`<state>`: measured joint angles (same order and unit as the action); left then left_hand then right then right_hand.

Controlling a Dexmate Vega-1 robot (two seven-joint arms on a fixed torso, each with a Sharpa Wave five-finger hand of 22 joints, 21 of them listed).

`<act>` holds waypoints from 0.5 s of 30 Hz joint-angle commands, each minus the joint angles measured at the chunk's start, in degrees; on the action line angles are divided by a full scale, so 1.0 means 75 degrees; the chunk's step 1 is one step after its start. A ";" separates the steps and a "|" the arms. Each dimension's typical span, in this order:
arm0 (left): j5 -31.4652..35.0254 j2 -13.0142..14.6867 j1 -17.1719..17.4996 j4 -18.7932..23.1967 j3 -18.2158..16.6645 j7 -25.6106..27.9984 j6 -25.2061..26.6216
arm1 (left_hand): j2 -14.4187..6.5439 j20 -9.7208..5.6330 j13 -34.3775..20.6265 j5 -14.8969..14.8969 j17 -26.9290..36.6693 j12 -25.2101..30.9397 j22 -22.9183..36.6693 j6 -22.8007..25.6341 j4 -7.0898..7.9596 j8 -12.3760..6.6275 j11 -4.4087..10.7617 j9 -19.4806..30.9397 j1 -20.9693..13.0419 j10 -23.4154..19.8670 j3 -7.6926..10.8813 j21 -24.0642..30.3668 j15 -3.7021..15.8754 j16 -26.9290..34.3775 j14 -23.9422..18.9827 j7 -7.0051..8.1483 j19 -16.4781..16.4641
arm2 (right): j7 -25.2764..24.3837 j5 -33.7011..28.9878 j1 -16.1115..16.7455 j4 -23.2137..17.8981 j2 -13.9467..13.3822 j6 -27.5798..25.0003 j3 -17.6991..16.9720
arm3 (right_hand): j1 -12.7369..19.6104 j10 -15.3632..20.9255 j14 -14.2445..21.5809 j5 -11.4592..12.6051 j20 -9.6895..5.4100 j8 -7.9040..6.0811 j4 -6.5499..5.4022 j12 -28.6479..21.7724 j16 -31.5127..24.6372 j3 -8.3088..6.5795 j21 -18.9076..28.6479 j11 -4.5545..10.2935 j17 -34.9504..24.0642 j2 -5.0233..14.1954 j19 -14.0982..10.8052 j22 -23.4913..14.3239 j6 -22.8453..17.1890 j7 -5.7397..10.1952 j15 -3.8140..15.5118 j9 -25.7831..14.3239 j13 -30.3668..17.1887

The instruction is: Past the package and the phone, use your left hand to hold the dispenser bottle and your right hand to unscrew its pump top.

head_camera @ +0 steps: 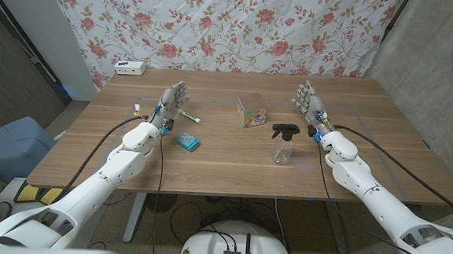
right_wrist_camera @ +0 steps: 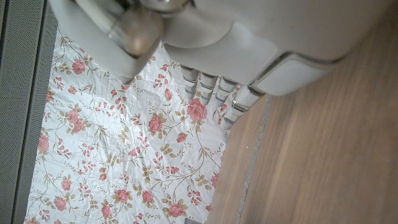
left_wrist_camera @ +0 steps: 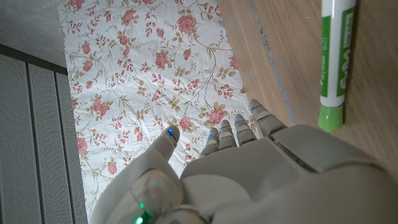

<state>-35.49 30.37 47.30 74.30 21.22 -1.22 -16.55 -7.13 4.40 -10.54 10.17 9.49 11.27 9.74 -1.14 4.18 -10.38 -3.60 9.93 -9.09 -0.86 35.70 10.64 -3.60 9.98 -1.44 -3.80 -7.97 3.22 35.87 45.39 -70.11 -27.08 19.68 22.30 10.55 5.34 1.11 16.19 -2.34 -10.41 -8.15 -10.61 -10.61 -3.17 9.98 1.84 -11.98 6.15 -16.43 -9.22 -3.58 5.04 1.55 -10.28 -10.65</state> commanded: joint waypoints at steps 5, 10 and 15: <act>0.0501 0.0029 -0.0174 0.0543 0.0268 0.0510 0.0412 | 0.0013 -0.0040 -0.0009 0.0033 0.0005 0.0046 0.0016 0.0069 -0.0126 -0.0052 0.0013 0.0016 -0.0143 -0.0058 -0.0002 0.0042 -0.0001 0.0041 -0.0097 0.0014 -0.0058 | -0.0125 -0.0037 0.0026 -0.0044 -0.0168 0.0021 -0.0144 | 0.0021 0.0082 0.0040 0.0077 -0.0265 -0.0035 -0.0002 -0.0045 -0.0041 -0.0004 0.0050 -0.0001 0.0017 -0.0023 -0.0080 -0.0028 0.0001 0.0047 0.0125 -0.0019 -0.0021; 0.0672 0.0012 -0.0150 0.0766 0.0386 0.0671 0.0550 | 0.0055 -0.0061 -0.0004 0.0029 0.0000 0.0071 0.0011 0.0126 -0.0218 -0.0061 0.0072 0.0014 -0.0199 -0.0143 -0.0004 0.0047 0.0048 0.0043 -0.0137 0.0060 -0.0081 | -0.0117 -0.0029 0.0098 -0.0051 -0.0274 0.0080 -0.0220 | 0.0030 0.0112 0.0068 0.0082 -0.0275 -0.0047 0.0014 -0.0056 -0.0054 -0.0008 0.0057 0.0011 0.0029 -0.0020 -0.0091 -0.0027 -0.0025 0.0048 0.0122 -0.0016 -0.0018; 0.0862 0.0116 -0.0125 0.1101 0.0493 0.0725 0.0706 | 0.0136 -0.0093 0.0001 0.0024 -0.0003 0.0079 0.0004 0.0216 -0.0358 -0.0078 0.0104 0.0012 -0.0283 -0.0197 -0.0015 0.0049 0.0110 0.0056 -0.0220 0.0108 -0.0108 | -0.0146 0.0018 0.0203 -0.0124 -0.0372 0.0072 -0.0304 | 0.0037 0.0116 0.0083 0.0085 -0.0277 -0.0048 0.0025 -0.0057 -0.0060 -0.0012 0.0060 0.0013 0.0038 -0.0017 -0.0096 -0.0027 -0.0025 0.0050 0.0122 -0.0015 -0.0017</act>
<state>-31.83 30.50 46.24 78.02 23.17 2.27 -13.41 -6.28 4.08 -10.38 10.16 9.33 11.27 9.63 -0.20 2.26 -10.60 -2.76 9.86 -10.38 -1.69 35.51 10.64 -2.76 9.98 -2.27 -2.85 -8.29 2.44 35.68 45.80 -70.46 -28.54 19.78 21.11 10.50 5.75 1.42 16.57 -2.34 -10.41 -8.15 -10.82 -10.83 -3.17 10.20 1.84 -11.71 6.10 -16.42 -9.21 -3.58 5.03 1.86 -10.28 -10.66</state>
